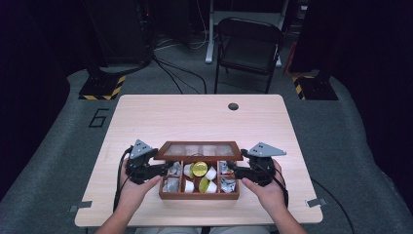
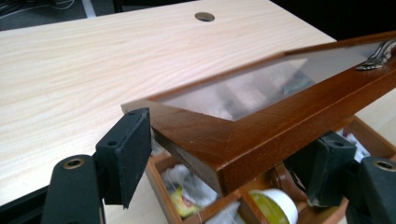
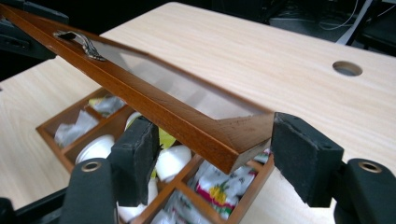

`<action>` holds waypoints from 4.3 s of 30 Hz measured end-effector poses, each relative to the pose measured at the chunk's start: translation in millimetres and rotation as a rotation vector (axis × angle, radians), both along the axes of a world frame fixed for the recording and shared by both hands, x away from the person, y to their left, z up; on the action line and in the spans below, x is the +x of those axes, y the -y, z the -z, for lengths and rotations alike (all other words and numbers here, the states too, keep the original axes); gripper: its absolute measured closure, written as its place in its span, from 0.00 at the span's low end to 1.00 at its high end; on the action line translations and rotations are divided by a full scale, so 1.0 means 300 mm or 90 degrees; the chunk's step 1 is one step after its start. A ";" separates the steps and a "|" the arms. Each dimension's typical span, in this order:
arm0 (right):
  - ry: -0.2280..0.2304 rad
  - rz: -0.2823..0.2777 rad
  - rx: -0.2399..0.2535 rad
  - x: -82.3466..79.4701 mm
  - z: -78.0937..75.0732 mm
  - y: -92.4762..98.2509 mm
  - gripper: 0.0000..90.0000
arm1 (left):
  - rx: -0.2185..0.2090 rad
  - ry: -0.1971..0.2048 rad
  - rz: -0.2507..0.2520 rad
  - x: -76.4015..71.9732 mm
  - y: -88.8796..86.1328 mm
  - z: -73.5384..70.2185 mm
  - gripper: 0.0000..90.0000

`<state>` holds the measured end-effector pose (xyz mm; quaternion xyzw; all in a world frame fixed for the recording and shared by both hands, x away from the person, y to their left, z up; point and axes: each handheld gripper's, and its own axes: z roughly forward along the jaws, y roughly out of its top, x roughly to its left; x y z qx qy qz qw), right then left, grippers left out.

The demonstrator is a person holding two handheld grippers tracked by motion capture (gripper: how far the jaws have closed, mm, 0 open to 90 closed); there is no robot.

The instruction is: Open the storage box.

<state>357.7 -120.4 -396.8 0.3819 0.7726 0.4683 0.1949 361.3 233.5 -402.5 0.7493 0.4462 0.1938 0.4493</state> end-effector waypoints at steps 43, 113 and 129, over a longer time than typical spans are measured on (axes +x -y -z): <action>0.001 0.053 0.018 0.303 -0.097 -0.069 0.36 | -0.061 0.030 -0.007 0.285 0.015 -0.080 0.28; -0.073 0.076 0.022 0.431 0.169 -0.056 0.39 | -0.094 -0.034 -0.017 0.407 0.003 0.146 0.32; -0.089 0.081 0.044 0.431 0.213 -0.045 0.40 | -0.095 -0.049 -0.020 0.418 0.009 0.210 0.32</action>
